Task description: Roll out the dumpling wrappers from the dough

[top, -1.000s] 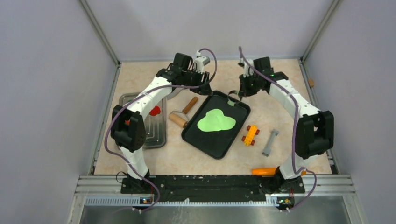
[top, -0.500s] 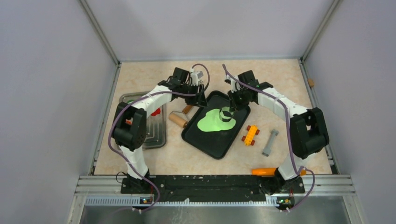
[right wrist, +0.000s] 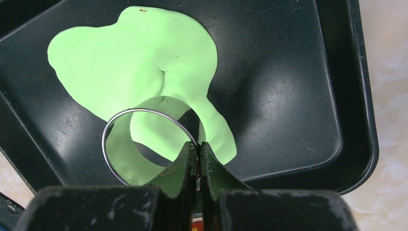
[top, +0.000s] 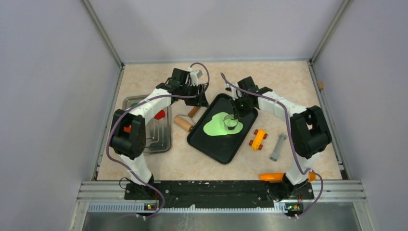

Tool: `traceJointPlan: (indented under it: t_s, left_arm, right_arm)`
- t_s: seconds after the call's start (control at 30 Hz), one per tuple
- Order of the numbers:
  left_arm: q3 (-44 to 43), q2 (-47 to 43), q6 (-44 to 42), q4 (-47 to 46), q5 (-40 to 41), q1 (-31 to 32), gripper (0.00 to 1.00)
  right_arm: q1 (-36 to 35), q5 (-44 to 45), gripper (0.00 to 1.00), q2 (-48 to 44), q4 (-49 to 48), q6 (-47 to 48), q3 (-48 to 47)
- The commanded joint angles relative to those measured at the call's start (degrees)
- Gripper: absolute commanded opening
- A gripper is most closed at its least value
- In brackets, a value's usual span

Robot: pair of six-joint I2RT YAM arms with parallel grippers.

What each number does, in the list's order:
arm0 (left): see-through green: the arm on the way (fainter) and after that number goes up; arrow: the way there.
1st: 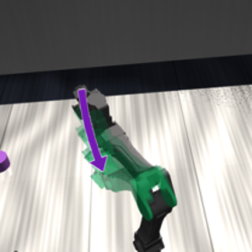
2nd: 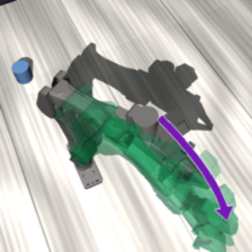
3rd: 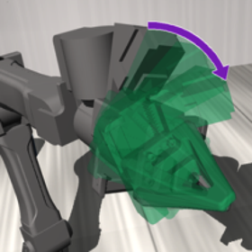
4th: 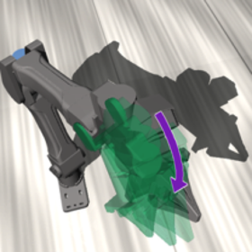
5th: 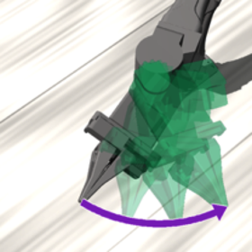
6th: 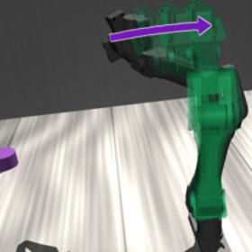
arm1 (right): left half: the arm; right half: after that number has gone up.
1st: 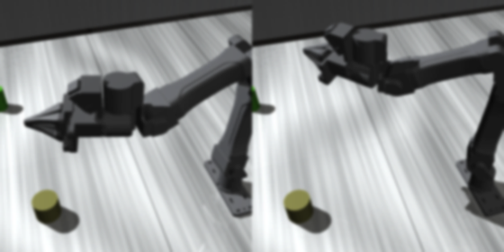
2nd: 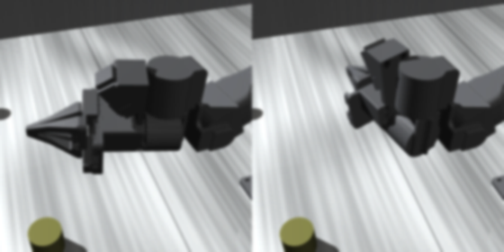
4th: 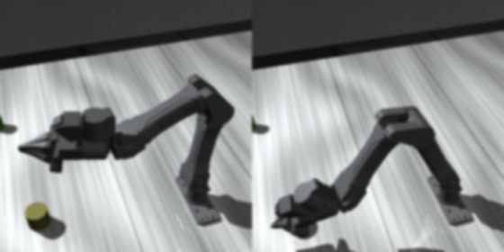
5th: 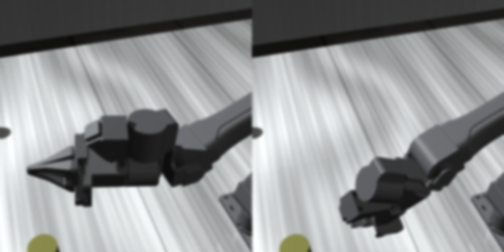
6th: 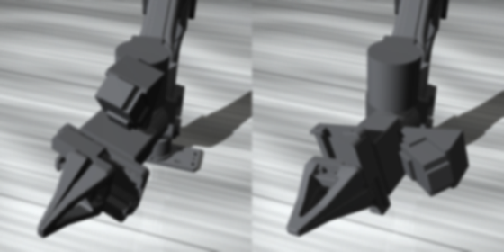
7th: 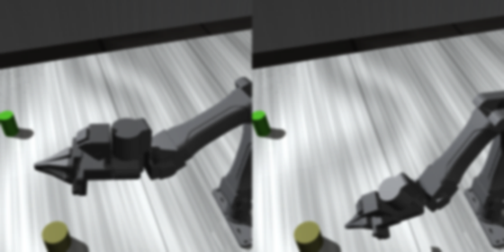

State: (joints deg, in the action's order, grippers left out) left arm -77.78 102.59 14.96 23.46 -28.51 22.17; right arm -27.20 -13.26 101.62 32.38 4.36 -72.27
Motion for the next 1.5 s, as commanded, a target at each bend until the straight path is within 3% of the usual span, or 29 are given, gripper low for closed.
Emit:
traceJointPlan:
  t_s: [0.0, 1.47]
  left_arm:
    - [0.54, -2.91, -0.37, -2.09, 1.08, -0.30, 0.55]
    - [2.98, -5.03, -0.72, -2.79, 2.89, -1.52, 0.56]
  right_arm:
    - [-0.48, 0.72, 0.00, 0.96, -2.11, 1.41, 0.18]
    - [-2.96, 0.64, 0.00, 3.23, -2.98, 1.88, -2.76]
